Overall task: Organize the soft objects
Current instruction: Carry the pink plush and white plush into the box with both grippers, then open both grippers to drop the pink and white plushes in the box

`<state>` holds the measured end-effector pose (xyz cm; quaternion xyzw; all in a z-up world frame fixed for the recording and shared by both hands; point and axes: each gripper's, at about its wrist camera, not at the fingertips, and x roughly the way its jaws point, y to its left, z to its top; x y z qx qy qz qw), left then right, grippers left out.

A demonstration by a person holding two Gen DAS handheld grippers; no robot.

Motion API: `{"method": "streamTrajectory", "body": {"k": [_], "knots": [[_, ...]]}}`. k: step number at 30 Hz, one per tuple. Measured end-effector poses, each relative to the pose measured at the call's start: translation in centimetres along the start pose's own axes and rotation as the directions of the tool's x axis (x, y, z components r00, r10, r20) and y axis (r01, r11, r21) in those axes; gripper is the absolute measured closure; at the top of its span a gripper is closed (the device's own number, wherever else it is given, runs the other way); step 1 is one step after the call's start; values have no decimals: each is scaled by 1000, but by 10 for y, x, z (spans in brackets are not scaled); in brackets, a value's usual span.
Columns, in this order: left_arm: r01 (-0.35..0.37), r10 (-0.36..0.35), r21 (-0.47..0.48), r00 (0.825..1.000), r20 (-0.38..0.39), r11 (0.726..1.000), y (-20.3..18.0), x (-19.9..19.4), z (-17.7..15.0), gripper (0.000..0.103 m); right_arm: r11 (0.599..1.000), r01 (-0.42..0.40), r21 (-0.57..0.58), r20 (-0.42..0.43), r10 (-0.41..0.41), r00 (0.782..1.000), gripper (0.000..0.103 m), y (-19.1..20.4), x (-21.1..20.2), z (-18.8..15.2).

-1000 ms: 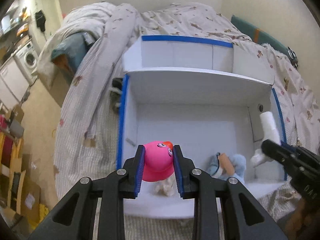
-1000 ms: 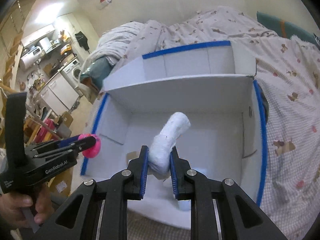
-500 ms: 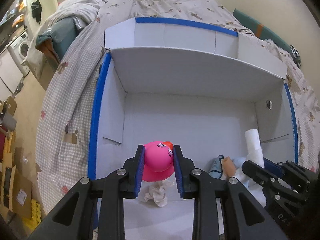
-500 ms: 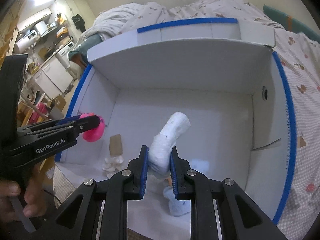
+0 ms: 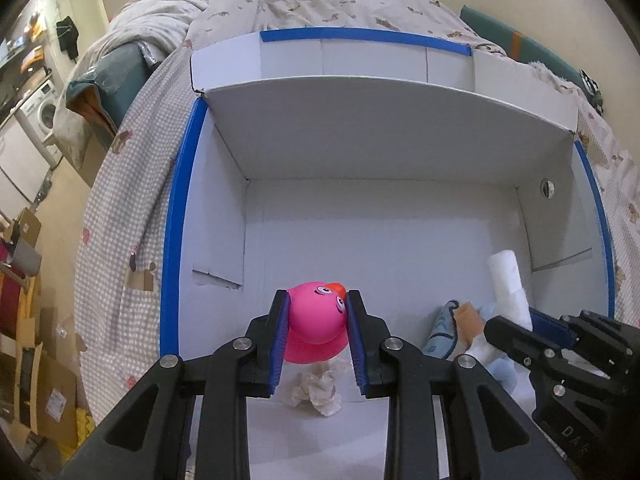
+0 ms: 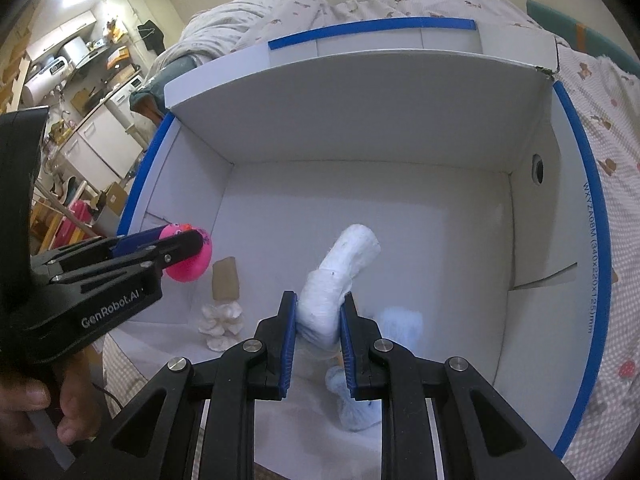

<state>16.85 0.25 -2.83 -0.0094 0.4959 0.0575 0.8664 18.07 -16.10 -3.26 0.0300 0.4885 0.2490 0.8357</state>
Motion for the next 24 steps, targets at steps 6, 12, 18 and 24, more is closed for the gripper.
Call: {"method": "streamTrajectory", "body": {"k": [6,12,18,24], "knots": [[-11,11,4,1000,2,1000,1,0,0,78,1000,11,-1,4,-11,1000,81,-2,-2,-3],[-13,13,5,1000,-13,1000,0,1,-1,78,1000,10,-4,11,-10,1000,81,-2,-4,-2],[-15,15,1,1000,-18,1000,3,0,-2,78,1000,21,3,12,-21,1000,81,-5,-5,-4],[-24,24,-11,1000,-13,1000,8,-4,-3,55,1000,22,11,23,-22,999,81,-5,-7,-4]]}}
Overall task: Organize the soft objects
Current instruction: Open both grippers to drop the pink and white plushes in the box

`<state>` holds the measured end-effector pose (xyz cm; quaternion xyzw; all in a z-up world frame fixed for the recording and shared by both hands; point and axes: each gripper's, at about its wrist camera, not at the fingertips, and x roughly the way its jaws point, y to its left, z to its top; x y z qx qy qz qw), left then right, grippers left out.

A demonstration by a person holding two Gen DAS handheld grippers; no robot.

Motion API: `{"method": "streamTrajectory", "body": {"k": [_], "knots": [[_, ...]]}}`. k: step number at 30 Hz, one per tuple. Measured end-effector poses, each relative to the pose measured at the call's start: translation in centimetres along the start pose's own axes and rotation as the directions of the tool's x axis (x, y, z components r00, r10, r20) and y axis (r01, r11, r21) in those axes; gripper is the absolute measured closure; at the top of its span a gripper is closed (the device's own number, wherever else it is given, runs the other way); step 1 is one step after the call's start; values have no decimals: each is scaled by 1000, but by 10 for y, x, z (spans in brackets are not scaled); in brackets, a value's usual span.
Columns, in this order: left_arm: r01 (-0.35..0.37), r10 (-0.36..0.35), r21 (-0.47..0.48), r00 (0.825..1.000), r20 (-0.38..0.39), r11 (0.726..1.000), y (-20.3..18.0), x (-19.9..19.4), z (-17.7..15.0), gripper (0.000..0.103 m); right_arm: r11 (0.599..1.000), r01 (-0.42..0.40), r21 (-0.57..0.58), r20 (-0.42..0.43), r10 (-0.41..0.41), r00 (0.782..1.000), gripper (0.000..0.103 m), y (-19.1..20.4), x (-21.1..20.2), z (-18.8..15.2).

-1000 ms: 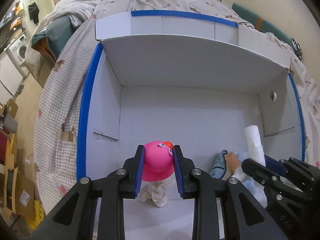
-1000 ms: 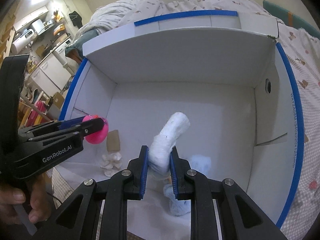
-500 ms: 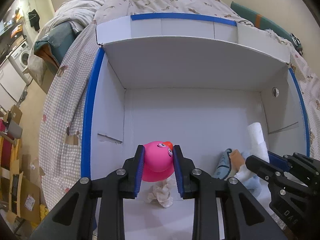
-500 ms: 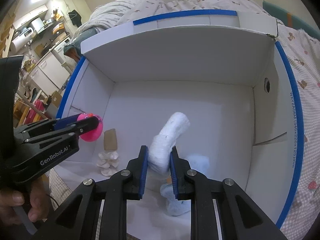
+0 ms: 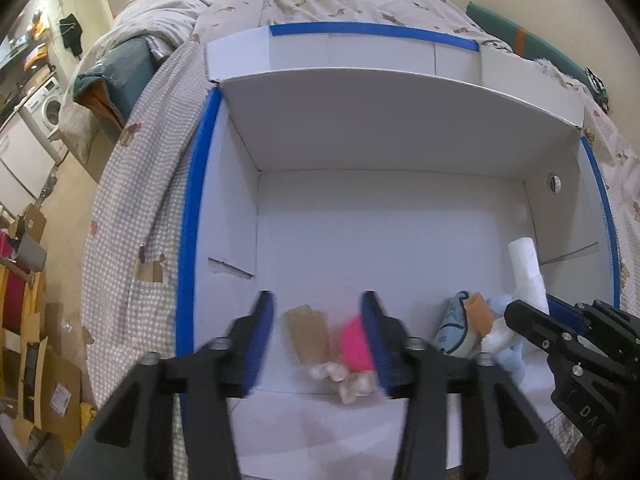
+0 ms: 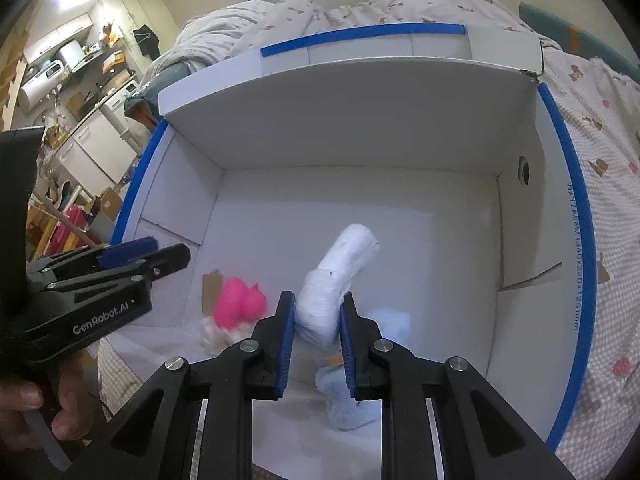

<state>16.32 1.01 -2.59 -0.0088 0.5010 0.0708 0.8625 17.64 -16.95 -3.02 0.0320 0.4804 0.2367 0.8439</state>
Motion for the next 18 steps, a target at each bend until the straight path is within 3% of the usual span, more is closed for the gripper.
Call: {"method": "streamTrajectory", "body": {"k": [4,5,7,8,9,11,18], "knots": [[-6,6,5,1000,15,1000,0,-4,0,51,1000,-5,1,-8,5,1000,77,0,1,0],[-8,8,4,1000,15,1000,1,-5,0,50,1000,-5,2,-6,5,1000,72,0,1,0],[-5,5,-4,1000,18,1000,2,-7,1,50,1000,-6,12,13,6,1000,45,-3,-2,1],[-2,2,-11,1000,20,1000,4,-8,2,49,1000,-5,16,29,4,1000,25,-3,-5,1],[0,0,-18,1000,23,1000,5,-9,2,48,1000,4,19,59,-5,998,21,-3,-10,2],[7,-6,-29,1000,29,1000,7,-11,3,43,1000,3,18,81,-5,997,21,-3,-15,3],[19,-18,-15,999,43,1000,8,-24,1,42,999,-7,41,84,3,996,21,-7,-21,2]]}}
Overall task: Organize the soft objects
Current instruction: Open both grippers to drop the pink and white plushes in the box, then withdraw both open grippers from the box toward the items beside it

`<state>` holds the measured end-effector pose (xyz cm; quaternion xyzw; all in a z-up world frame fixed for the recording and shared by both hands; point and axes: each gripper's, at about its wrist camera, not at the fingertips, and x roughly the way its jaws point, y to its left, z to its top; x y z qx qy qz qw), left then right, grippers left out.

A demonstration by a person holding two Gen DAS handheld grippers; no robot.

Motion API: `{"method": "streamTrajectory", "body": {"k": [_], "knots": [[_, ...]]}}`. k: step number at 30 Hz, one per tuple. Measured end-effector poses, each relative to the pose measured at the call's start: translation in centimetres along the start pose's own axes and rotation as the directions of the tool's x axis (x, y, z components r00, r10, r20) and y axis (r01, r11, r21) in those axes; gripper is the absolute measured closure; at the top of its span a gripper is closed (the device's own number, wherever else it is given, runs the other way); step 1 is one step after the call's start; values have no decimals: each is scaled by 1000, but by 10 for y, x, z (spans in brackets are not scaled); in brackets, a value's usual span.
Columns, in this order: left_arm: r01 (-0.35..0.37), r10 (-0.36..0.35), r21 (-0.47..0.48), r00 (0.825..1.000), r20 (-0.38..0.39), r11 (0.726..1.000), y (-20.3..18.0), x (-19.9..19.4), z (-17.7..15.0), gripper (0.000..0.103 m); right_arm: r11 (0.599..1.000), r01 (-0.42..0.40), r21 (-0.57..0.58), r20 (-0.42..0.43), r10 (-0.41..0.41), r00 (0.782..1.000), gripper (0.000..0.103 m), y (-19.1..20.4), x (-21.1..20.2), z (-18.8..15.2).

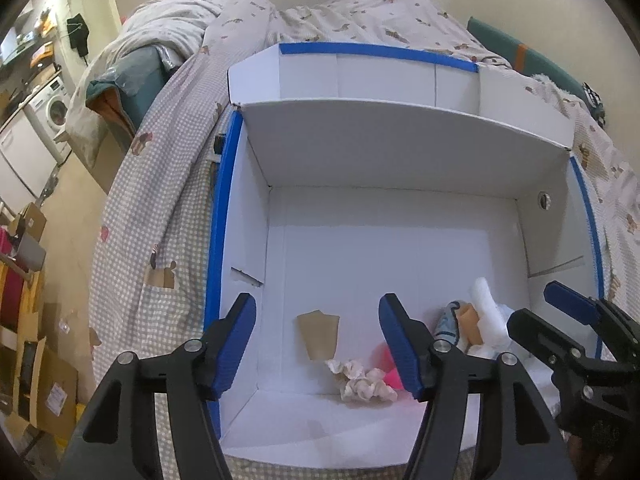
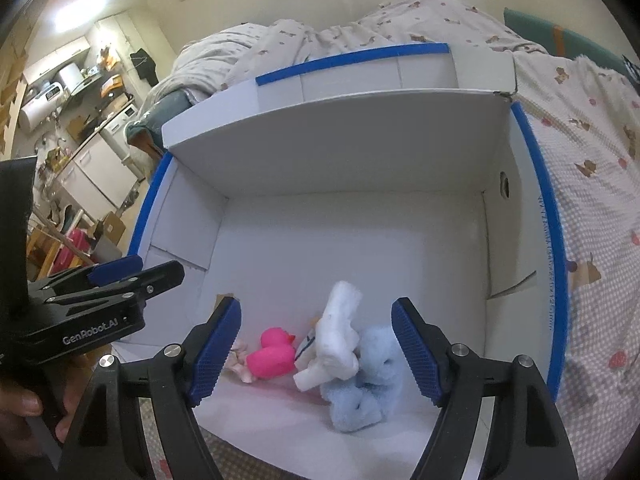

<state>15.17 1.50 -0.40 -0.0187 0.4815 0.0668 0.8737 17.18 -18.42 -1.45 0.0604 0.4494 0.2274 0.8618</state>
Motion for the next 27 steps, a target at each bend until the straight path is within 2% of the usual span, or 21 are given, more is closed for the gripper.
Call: {"method": "streamTrajectory", "body": {"k": [4,10,16,27], "knots": [[-6,6,-5,1000,27,1000,4,-19,-6,42,1000,0,1,20,0,1000,21,2,-12,-3],[-18,21,-76,999,33,997,17,-47,-15,42,999,-14,-31,40,15,999,21,13,-31,-11],[-54,57,-46,996,69,997,15,-82,-30,42,999,-17,-42,47,19,999,21,21,-49,-27],[-87,89,-42,995,35,995,38,-99,-69,42,998,-53,-33,21,54,998,21,34,-66,-62]]}}
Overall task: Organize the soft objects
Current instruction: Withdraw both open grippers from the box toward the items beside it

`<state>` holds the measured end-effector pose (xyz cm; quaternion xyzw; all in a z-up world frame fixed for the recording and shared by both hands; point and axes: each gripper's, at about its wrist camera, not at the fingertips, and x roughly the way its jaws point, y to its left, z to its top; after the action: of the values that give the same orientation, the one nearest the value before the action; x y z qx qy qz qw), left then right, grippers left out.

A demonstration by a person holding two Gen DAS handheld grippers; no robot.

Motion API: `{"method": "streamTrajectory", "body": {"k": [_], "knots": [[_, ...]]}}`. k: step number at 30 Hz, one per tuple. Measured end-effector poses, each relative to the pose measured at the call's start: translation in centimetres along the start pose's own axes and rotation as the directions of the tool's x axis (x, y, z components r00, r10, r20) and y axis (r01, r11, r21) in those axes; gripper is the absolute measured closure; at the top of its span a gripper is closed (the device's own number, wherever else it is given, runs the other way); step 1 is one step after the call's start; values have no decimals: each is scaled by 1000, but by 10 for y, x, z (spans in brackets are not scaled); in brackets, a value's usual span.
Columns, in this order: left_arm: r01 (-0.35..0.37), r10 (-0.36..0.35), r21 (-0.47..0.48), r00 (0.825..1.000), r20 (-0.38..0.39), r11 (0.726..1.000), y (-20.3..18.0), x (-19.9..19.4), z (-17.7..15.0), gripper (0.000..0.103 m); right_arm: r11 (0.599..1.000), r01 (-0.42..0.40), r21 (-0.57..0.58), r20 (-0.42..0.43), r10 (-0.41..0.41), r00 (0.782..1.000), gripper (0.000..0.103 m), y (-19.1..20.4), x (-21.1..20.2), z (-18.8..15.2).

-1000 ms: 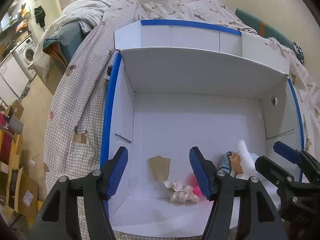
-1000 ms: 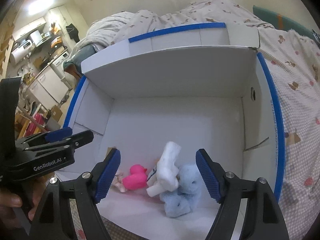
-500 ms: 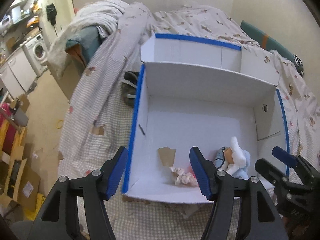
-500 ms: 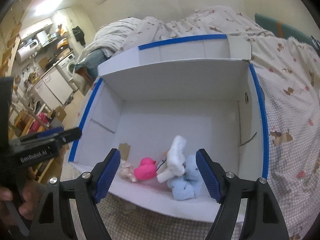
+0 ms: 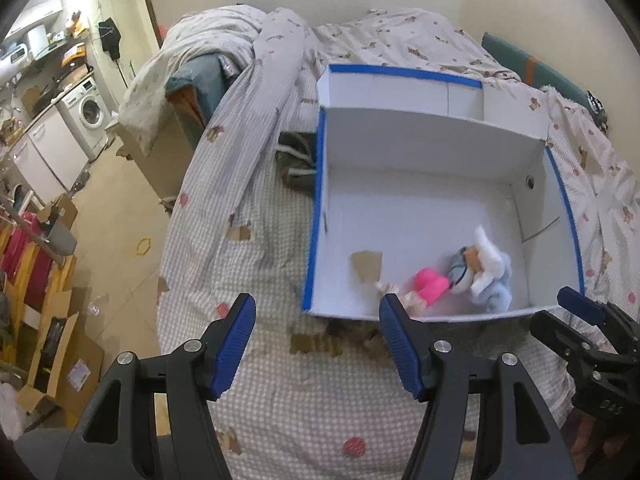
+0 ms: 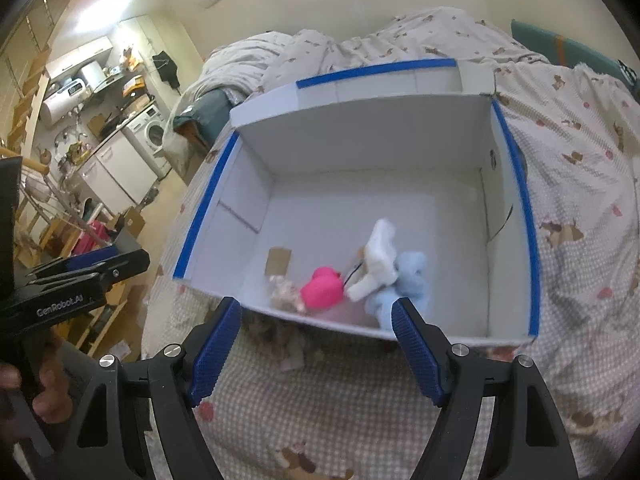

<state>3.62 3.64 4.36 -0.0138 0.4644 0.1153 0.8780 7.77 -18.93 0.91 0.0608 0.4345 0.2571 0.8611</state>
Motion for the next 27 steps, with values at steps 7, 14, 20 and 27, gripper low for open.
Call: {"method": "streamTrajectory", "body": {"k": [7,14,20,27], "knots": [[10,-13,-45,997,-78,999,21,35,-21,42,1000,6,-7,-64,-7,998,21,4,12,-15],[22,-26,-34,992,-122,999,25,56,-31,42,1000,18,-5,-145,-18,989,21,6,36,-25],[55,-89,-173,977,-192,983,39,72,-30,42,994,88,-58,-230,-99,968,21,10,61,-39],[66,-106,-189,972,-209,980,33,74,-27,42,990,97,-105,-308,-125,943,21,17,81,-53]]}}
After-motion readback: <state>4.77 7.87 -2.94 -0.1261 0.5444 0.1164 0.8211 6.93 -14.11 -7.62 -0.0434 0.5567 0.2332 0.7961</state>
